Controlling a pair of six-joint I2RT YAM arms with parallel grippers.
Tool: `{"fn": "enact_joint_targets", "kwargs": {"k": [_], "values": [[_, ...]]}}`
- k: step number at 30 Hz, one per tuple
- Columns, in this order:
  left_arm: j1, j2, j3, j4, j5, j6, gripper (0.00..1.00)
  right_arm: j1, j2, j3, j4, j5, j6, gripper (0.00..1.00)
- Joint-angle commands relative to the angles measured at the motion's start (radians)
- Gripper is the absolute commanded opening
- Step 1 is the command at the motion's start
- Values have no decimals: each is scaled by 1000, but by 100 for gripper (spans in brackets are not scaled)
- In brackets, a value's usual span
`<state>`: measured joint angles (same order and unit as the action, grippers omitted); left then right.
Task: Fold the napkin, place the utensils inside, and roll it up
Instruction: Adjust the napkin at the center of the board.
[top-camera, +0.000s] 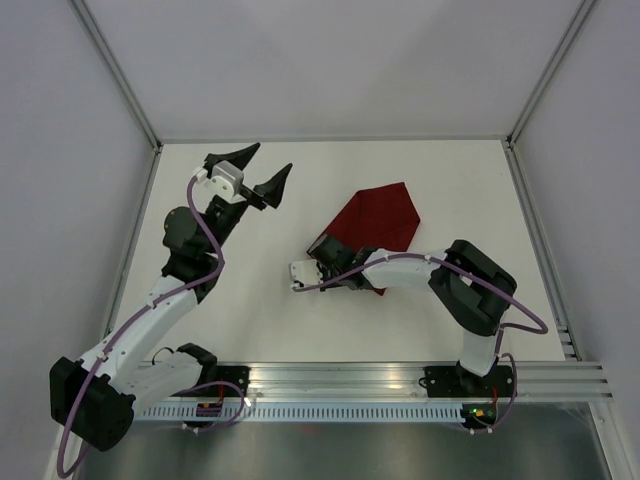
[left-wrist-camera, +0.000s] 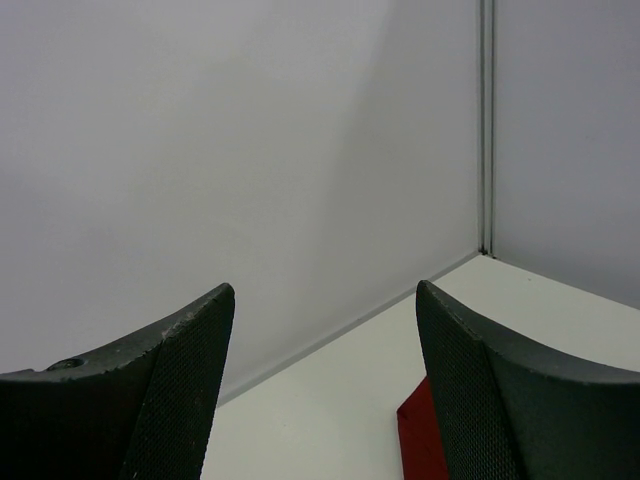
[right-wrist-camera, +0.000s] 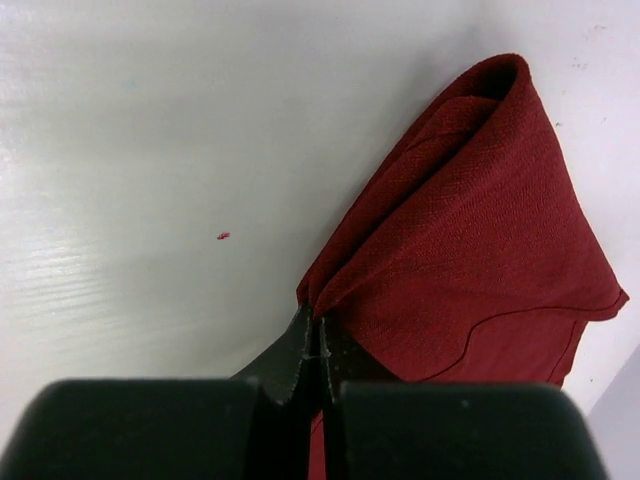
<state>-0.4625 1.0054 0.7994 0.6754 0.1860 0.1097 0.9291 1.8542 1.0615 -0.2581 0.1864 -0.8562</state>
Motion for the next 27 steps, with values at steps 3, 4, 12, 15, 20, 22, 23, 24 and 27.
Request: {"fn": "enact_joint_targets", "kwargs": {"k": [3, 4, 12, 15, 20, 22, 23, 24, 27], "values": [[-4, 7, 58, -19, 3, 36, 79, -2, 40, -69, -75, -100, 97, 10], [-4, 10, 60, -19, 6, 35, 79, -15, 33, -60, -84, -110, 111, 13], [-4, 48, 73, -33, 1, 13, 80, -119, -119, 60, -194, -175, 195, 51], [-2, 67, 57, -14, -22, -1, 80, -165, -144, 123, -260, -226, 265, 58], [-1, 120, 44, 29, -39, -39, 82, -242, -191, 158, -314, -255, 365, 65], [1, 157, 50, 23, -33, -63, 82, -259, -197, 146, -322, -231, 381, 66], [2, 171, 58, 4, -31, -71, 82, -262, -199, 141, -323, -223, 400, 66], [5, 183, 61, -10, -28, -79, 82, -268, -199, 138, -328, -222, 413, 66], [25, 237, 57, -49, 39, -102, 82, -320, -193, 132, -342, -232, 477, 64]]}}
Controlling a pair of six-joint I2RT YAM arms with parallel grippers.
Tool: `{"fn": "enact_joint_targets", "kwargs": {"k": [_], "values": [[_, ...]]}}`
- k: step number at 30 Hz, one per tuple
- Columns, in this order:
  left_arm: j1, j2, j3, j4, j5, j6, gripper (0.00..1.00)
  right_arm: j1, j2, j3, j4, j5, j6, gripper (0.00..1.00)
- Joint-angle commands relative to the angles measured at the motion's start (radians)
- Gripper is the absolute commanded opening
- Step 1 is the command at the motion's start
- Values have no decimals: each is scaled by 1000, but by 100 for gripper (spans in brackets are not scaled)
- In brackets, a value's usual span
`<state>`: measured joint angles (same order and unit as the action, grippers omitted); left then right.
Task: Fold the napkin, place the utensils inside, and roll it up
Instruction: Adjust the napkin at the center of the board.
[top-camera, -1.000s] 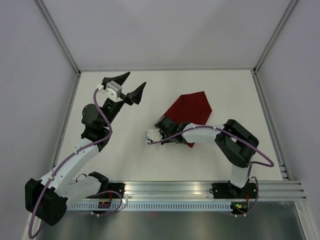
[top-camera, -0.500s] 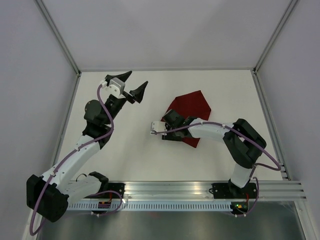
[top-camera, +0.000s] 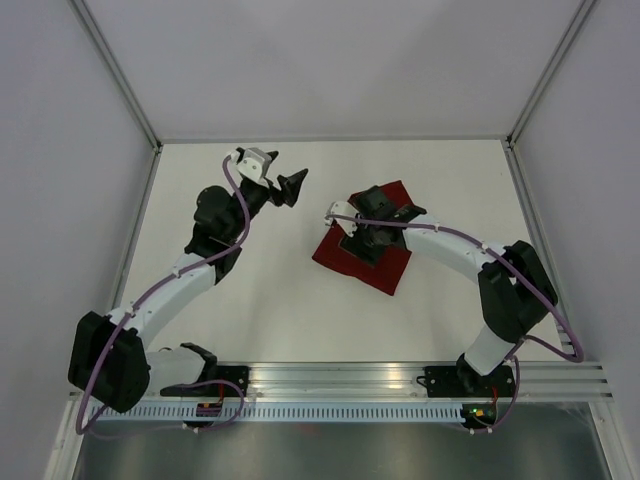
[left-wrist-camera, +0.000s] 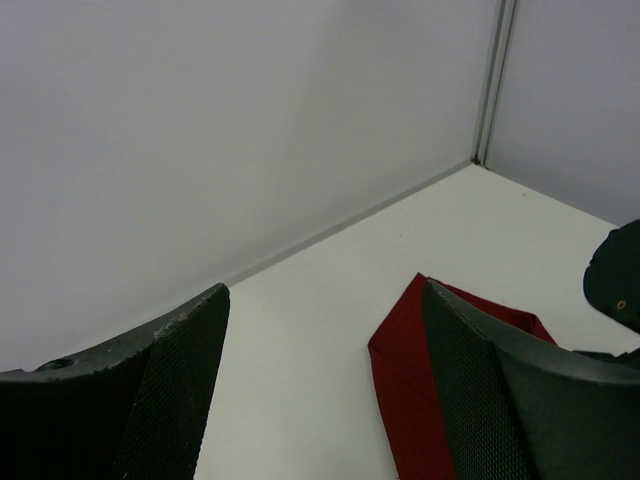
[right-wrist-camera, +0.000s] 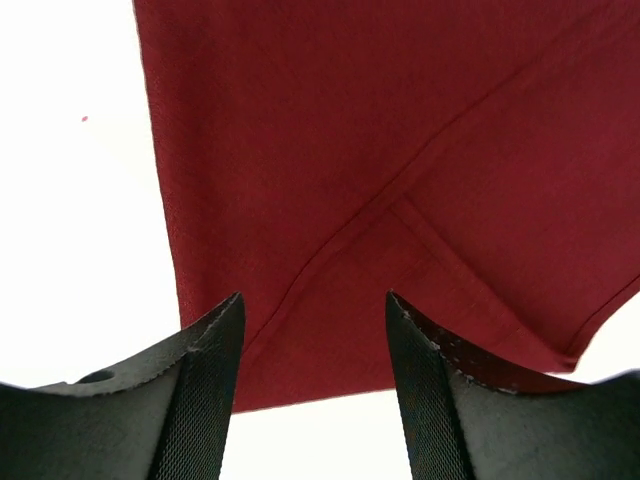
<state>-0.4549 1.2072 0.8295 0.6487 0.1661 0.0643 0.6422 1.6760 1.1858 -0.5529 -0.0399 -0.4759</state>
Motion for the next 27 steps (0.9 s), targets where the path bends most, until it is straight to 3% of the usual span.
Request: {"fn": "enact_joint_targets", "kwargs": {"k": [1, 3, 5, 6, 9, 12, 20, 27], "values": [[31, 64, 28, -33, 75, -104, 81, -53, -19, 9, -82, -38, 99, 63], [45, 103, 22, -50, 154, -127, 80, -88, -56, -21, -67, -40, 138, 64], [50, 188, 60, -87, 234, -132, 78, -102, -76, -40, -42, 67, 177, 66], [48, 225, 89, -171, 310, -133, 75, -108, -72, -41, -38, 87, 198, 64], [47, 382, 216, -318, 456, -142, 66, -159, -24, -38, -41, 121, 224, 49], [44, 492, 276, -365, 521, -152, 65, -191, 22, -44, -35, 149, 232, 38], [-8, 678, 401, -520, 573, -127, 59, -286, 123, -35, -1, 179, 240, 26], [-41, 755, 433, -553, 474, -150, 56, -292, 231, 14, 22, 202, 224, 23]]}}
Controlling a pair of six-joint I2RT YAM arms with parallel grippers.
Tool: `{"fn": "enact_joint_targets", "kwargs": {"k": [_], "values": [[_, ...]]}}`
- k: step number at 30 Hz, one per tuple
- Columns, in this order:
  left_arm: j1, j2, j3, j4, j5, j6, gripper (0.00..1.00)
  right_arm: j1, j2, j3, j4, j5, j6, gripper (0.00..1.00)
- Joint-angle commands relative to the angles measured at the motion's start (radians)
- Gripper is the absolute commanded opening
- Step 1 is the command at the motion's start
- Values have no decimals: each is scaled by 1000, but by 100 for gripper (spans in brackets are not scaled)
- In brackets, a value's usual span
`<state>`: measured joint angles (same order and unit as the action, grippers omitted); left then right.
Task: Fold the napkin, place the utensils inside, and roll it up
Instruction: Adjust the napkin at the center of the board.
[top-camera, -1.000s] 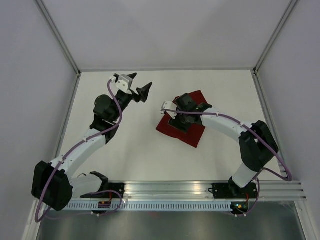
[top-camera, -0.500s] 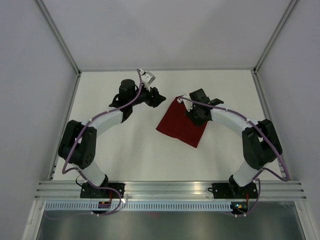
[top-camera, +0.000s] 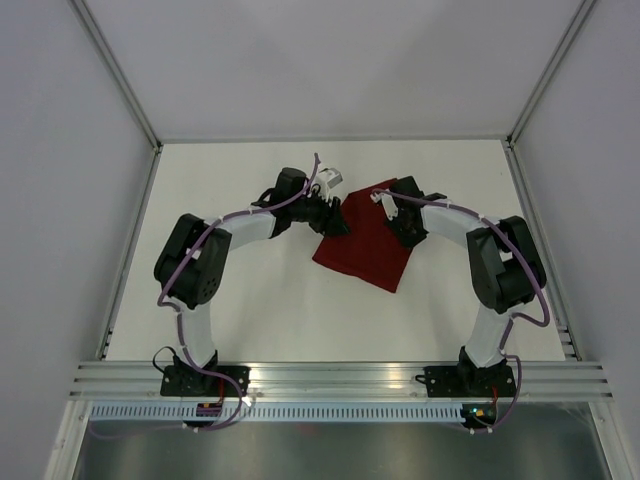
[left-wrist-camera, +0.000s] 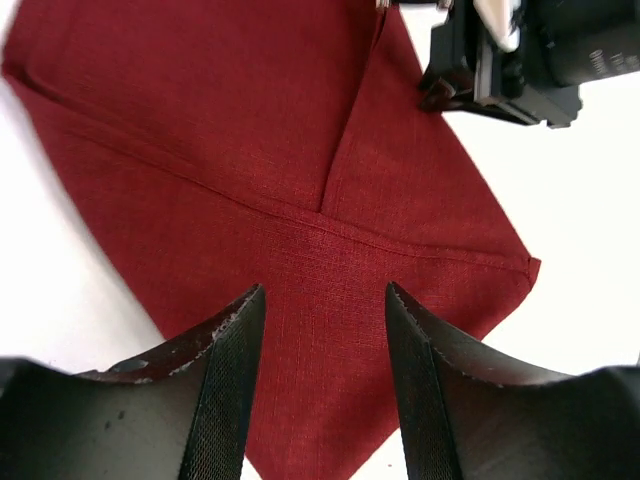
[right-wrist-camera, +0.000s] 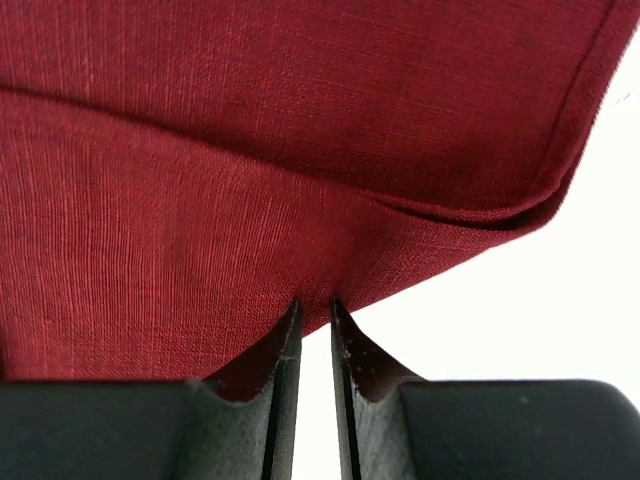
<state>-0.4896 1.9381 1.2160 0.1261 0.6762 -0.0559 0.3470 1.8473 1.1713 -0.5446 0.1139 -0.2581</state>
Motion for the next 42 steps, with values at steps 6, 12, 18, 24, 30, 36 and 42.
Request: {"fn": "enact_joint_targets", "kwargs": {"k": [6, 12, 18, 24, 30, 36, 42], "values": [[-24, 64, 50, -46, -180, -88, 56, 3, 145, 117, 0, 69, -6, 23], [-30, 29, -12, -3, -280, -154, 55, 4, 242, 258, -43, 43, -20, 23], [-32, -18, -47, 35, -302, -160, 57, 7, 303, 321, -66, 10, -24, 23], [-32, -76, -27, 61, -319, -159, 60, 4, 210, 278, -43, 9, -59, 30], [-9, -212, 11, 26, -421, -199, 66, 1, -73, 154, 37, -111, -287, 52], [40, -361, 10, -42, -543, -272, 71, 35, -265, -80, 170, -255, -458, 63], [51, -478, -16, -71, -604, -271, 74, 144, -393, -289, 267, -296, -584, 64]]}}
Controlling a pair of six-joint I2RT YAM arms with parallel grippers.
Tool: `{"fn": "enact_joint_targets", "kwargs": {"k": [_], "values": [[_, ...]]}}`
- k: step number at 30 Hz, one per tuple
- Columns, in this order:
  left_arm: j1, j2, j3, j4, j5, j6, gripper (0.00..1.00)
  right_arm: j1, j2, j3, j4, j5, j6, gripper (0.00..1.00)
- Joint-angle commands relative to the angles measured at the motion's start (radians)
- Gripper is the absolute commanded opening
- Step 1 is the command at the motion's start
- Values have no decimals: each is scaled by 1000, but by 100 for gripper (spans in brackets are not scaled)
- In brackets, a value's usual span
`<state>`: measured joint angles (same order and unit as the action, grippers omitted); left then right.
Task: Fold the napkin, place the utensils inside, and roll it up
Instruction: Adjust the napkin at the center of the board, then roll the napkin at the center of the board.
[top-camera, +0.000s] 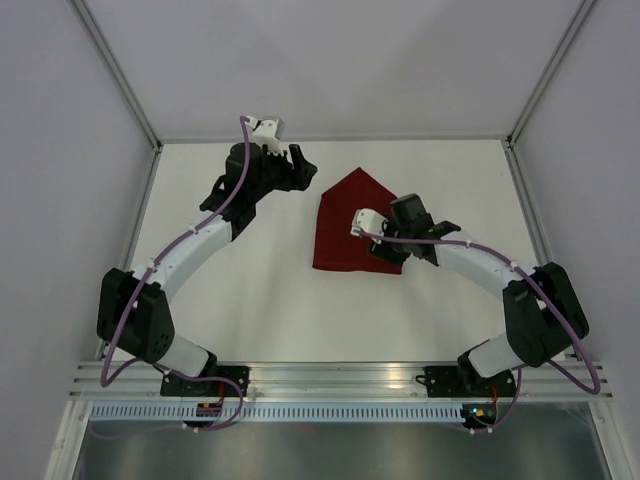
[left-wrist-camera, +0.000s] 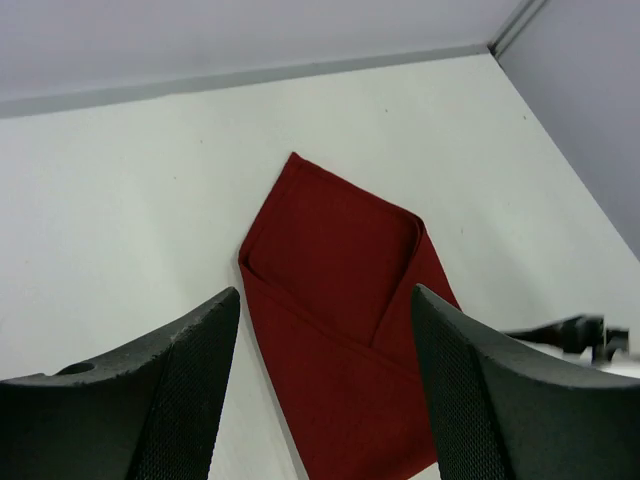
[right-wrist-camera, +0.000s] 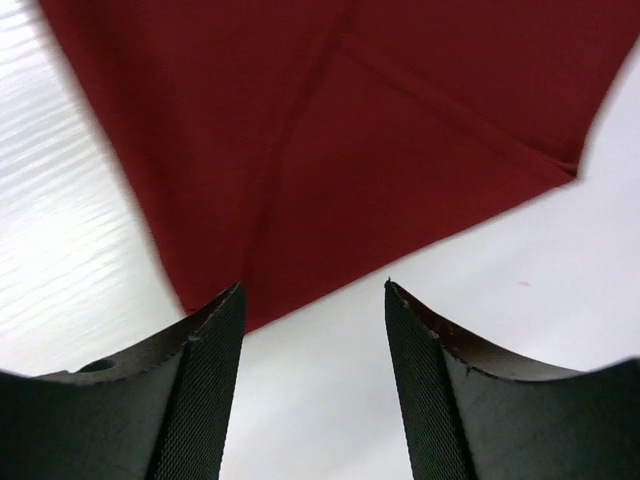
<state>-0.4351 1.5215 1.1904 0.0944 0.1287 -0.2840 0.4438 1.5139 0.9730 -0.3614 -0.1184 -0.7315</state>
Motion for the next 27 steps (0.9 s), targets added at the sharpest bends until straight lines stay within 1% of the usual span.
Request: {"fn": "enact_joint_targets", "kwargs": {"k": [1, 2, 4, 5, 11, 18, 27], "values": [[-4, -69, 8, -48, -60, -40, 74, 79, -75, -118, 108, -53, -120, 64], [-2, -76, 8, -53, -69, -37, 75, 94, -89, -158, 143, -53, -135, 65], [-2, -90, 8, -61, -72, -32, 75, 128, -112, -200, 174, -53, -147, 66], [-2, -93, 6, -62, -74, -32, 75, 136, -118, -209, 215, -50, -155, 66], [-2, -106, -5, -73, -77, -34, 74, 156, -136, -220, 210, -76, -171, 67], [-2, -103, -12, -67, -77, -37, 74, 225, -155, -246, 223, -70, -152, 67], [-2, -100, -17, -62, -74, -37, 73, 295, -133, -324, 354, 8, -146, 65]]}}
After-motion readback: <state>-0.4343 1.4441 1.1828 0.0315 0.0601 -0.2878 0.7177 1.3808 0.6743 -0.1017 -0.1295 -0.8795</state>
